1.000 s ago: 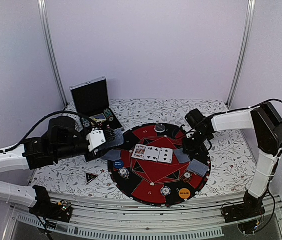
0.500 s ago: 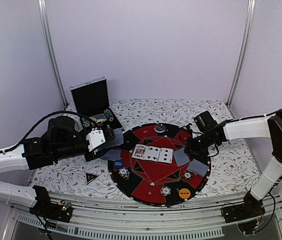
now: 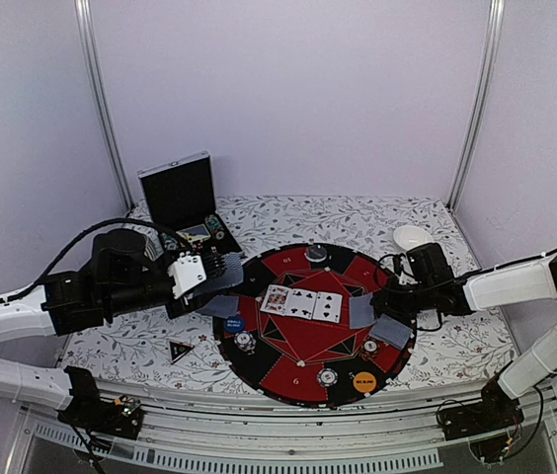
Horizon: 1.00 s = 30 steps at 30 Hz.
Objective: Distribute texas hold em gaming equipment
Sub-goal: Adjust the poker card in the community card area.
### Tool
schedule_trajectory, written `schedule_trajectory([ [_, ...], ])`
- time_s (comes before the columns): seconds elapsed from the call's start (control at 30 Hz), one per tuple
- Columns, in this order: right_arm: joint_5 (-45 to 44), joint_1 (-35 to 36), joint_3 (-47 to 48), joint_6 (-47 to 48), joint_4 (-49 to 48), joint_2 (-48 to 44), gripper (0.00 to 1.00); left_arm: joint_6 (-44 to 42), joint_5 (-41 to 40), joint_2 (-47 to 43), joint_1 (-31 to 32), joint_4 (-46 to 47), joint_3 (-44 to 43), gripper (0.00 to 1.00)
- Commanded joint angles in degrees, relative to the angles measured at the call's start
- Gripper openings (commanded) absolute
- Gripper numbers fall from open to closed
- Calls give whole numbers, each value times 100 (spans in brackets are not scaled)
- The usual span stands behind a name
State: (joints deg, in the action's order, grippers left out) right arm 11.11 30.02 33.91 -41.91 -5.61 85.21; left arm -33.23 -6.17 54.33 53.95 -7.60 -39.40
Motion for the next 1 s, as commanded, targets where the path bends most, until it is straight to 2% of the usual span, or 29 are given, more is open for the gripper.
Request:
schedule_trajectory([
  [0.0, 66, -7, -131, -736, -937, 126, 2, -12, 68, -85, 46, 109, -21, 54],
  [0.3, 51, -9, -155, -1045, -1313, 494, 2, -19, 61, -91, 45, 117, -7, 54],
  [0.8, 136, -13, -69, -865, -1292, 735, 3, -25, 59, -72, 46, 112, 2, 54],
  [0.87, 61, -12, -60, -831, -1235, 661, 8, -29, 64, -71, 45, 116, 2, 54],
  [0.97, -142, -13, 29, -736, -1015, 437, 34, -25, 54, -72, 45, 118, 2, 54],
])
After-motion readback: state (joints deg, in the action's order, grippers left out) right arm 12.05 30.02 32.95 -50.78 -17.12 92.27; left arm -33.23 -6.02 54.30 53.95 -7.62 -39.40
